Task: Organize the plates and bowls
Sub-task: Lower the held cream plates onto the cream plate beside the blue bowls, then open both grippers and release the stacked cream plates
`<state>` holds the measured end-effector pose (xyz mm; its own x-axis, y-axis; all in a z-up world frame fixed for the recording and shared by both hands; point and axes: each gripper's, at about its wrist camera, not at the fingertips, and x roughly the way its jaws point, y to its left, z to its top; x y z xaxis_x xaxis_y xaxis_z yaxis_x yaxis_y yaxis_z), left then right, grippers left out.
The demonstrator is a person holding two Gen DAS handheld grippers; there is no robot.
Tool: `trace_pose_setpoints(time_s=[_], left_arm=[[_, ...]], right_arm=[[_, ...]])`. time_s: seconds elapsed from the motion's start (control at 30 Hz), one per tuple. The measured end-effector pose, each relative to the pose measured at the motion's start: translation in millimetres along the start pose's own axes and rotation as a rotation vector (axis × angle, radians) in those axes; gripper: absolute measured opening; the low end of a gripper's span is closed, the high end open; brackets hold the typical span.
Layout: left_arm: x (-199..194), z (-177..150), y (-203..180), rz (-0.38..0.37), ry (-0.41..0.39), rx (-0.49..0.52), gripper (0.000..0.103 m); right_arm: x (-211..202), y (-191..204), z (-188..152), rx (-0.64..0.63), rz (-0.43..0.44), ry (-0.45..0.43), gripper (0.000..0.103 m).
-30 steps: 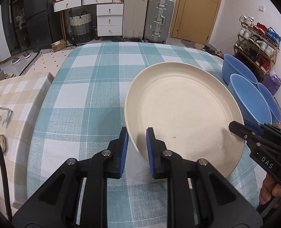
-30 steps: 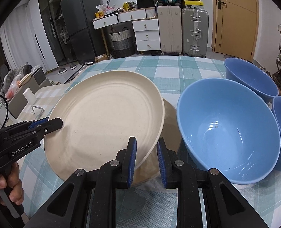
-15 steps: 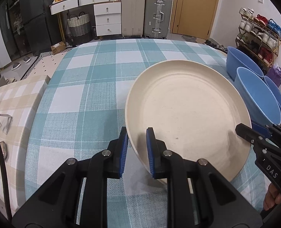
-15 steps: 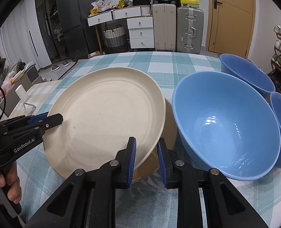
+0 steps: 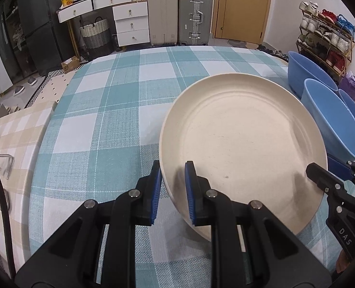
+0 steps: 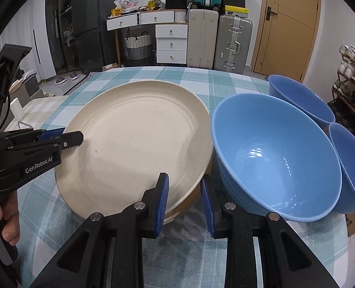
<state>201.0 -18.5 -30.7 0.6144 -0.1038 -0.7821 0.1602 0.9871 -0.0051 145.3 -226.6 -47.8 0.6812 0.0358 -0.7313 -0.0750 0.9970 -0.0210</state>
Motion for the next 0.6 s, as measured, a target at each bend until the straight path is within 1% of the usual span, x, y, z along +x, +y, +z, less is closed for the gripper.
trace_pose_setpoints(time_s=[0.33,0.47,0.53,0.57,0.6], left_arm=[[12.4,-0.6,-5.1,0.016,0.021,0.029,0.016],[11.2,-1.6,-2.6,0.002,0.031,0.016,0.016],[7.9,-2.5,-0.3,-0.017,0.032,0.005,0.021],[5.9,-3.1,1.3,-0.03,0.03,-0.002,0.026],[3.0,-3.9,2.5,-0.041,0.028,-0.008,0.034]], right_arm=[[7.8,-1.2,-1.8,-0.01,-0.031,0.007,0.028],[9.4,4.0,-4.5,-0.041,-0.041,-0.002,0.034],[7.8,4.1,-6.2,-0.044,-0.026,0.005,0.038],[6.6,4.3,-6.2,-0.044,-0.016,0.003,0.04],[5.6,4.3,-5.9,-0.041,-0.009,0.001,0.045]])
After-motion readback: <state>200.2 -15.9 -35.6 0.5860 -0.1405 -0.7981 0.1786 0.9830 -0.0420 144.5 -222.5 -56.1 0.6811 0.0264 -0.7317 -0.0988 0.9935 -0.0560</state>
